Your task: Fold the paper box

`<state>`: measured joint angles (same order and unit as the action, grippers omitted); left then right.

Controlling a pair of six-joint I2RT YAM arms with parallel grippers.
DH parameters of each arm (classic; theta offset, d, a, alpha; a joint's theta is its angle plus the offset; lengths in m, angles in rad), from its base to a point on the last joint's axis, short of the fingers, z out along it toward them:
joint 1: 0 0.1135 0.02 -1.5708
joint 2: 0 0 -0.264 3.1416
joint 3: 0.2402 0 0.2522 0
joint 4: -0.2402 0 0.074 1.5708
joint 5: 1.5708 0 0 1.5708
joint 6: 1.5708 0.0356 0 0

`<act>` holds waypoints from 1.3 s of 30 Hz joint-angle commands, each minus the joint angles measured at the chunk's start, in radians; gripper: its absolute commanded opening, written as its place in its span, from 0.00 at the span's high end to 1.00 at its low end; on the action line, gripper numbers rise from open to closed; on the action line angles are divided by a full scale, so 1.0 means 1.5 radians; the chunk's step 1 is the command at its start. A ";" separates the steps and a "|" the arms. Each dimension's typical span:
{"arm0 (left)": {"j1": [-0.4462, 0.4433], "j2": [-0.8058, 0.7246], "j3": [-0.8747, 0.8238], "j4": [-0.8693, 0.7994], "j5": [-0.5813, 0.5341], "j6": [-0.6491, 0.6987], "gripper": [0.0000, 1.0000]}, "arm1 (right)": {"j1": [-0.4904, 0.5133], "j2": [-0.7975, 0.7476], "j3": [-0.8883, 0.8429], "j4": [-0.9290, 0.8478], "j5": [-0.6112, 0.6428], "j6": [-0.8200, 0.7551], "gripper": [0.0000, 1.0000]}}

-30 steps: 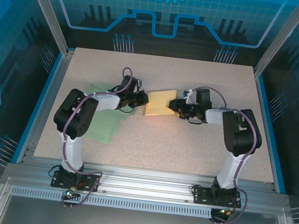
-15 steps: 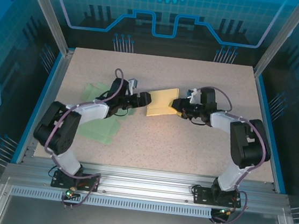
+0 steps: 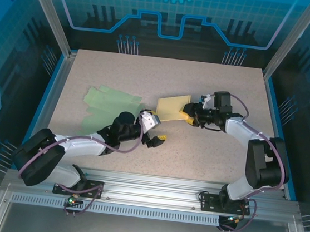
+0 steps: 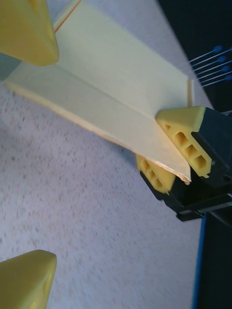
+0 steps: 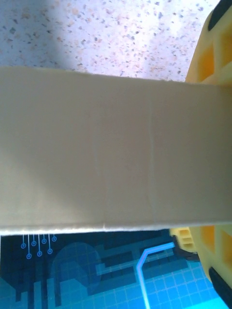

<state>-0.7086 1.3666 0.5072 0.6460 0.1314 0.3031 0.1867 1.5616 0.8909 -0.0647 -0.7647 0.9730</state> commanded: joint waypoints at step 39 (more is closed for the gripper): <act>-0.083 0.082 0.149 -0.154 -0.316 0.300 0.69 | -0.019 -0.109 0.013 -0.169 0.020 -0.062 0.13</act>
<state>-0.8494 1.5635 0.6804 0.5880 -0.3950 0.8192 0.1856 1.4433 0.9035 -0.2260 -0.7750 0.9291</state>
